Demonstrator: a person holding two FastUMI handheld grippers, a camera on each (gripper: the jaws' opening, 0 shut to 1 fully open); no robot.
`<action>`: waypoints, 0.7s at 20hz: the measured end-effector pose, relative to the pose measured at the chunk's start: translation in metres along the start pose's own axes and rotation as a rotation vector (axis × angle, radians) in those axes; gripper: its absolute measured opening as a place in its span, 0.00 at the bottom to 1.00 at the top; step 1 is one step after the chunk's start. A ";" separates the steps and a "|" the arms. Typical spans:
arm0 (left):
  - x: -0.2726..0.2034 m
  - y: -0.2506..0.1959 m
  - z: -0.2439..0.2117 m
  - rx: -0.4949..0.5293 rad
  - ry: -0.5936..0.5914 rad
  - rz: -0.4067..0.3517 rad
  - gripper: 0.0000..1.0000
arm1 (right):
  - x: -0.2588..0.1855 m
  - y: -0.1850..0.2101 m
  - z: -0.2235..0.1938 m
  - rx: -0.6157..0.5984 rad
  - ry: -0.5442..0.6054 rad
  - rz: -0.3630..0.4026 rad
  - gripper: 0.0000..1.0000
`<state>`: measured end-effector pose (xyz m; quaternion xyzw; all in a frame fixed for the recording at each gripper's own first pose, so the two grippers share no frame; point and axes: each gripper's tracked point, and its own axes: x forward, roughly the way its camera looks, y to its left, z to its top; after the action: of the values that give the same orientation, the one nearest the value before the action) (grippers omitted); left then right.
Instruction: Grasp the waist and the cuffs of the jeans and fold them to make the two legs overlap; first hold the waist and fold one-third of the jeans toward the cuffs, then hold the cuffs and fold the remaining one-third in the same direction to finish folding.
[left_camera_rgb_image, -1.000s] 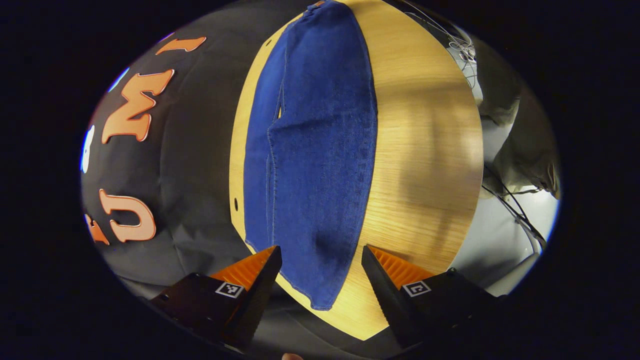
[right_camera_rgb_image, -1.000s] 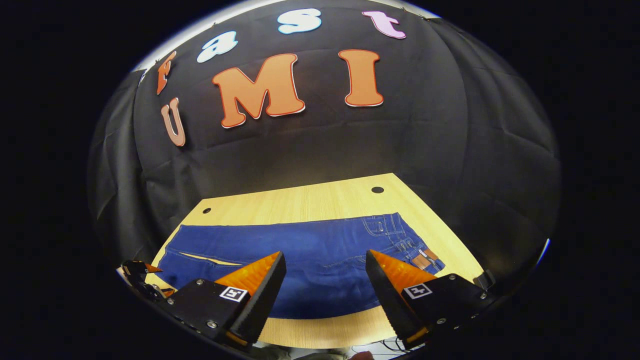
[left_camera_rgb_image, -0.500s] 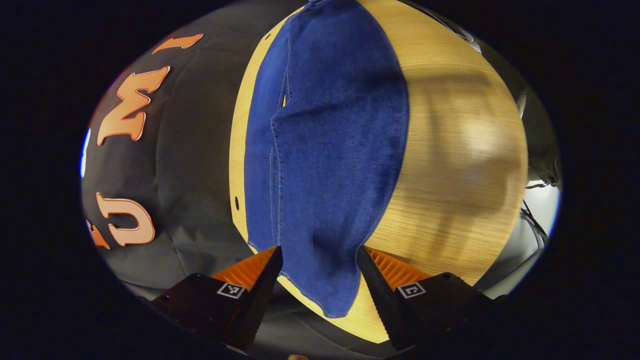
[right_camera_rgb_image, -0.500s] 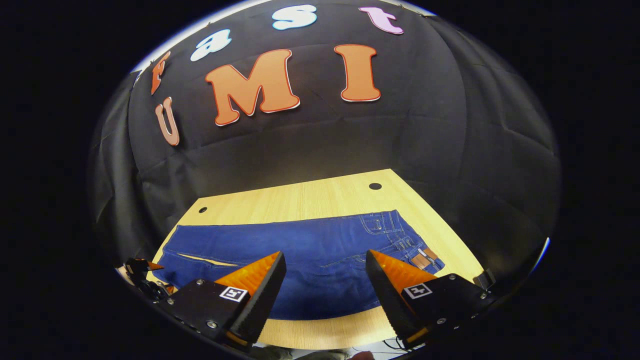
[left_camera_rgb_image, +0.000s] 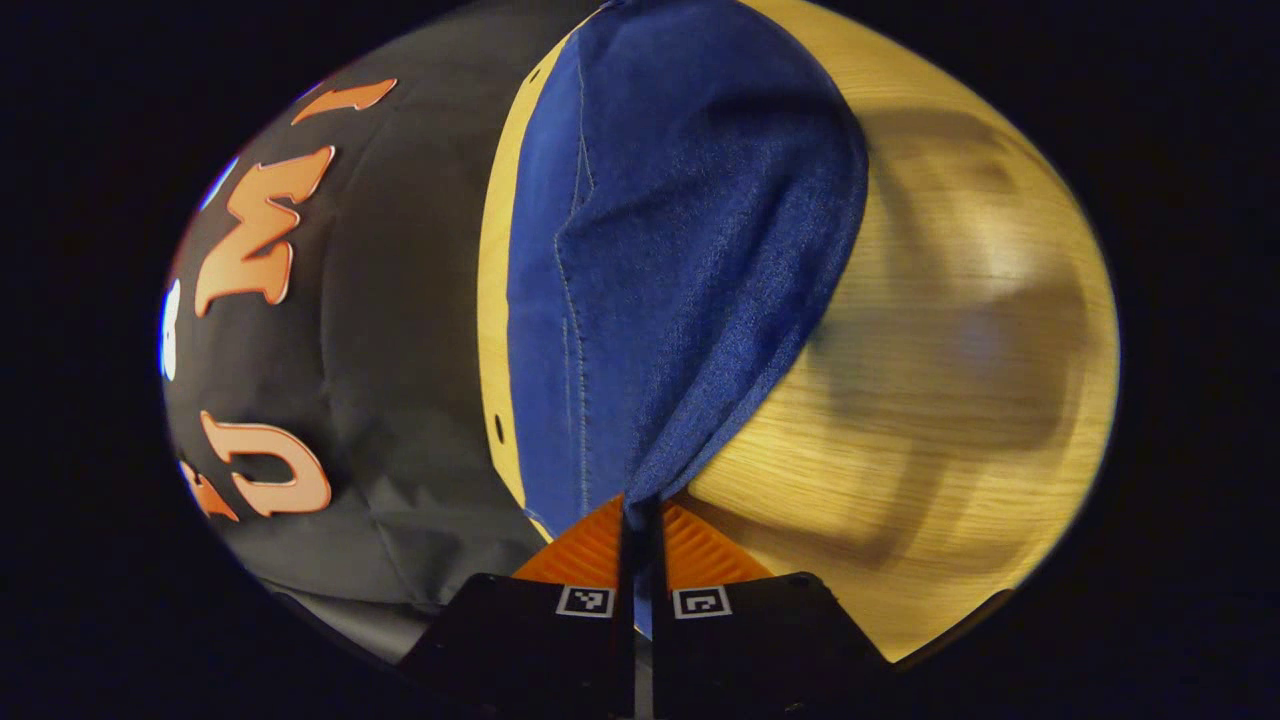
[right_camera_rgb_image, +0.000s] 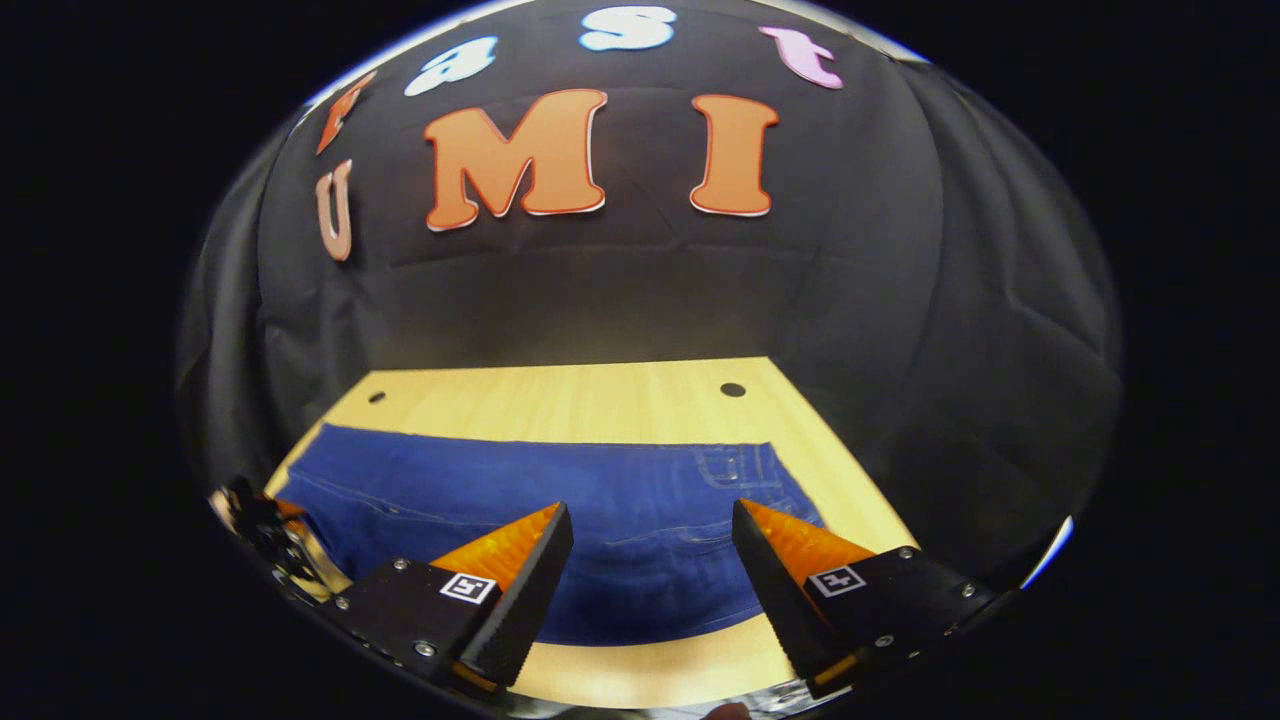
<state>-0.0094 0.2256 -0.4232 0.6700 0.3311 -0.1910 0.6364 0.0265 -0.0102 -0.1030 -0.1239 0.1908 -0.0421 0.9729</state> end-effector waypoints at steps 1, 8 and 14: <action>0.001 0.006 0.000 -0.030 -0.002 -0.004 0.07 | -0.002 -0.013 0.001 -0.119 -0.016 -0.005 0.98; -0.011 0.014 0.000 -0.031 -0.007 0.016 0.06 | 0.002 -0.042 -0.048 -0.888 0.001 -0.013 0.98; -0.018 0.019 -0.003 -0.035 0.015 0.018 0.07 | 0.021 -0.054 -0.137 -1.259 0.122 0.099 0.98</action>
<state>-0.0095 0.2254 -0.3972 0.6630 0.3331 -0.1746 0.6473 -0.0083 -0.0962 -0.2195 -0.6608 0.2398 0.1164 0.7017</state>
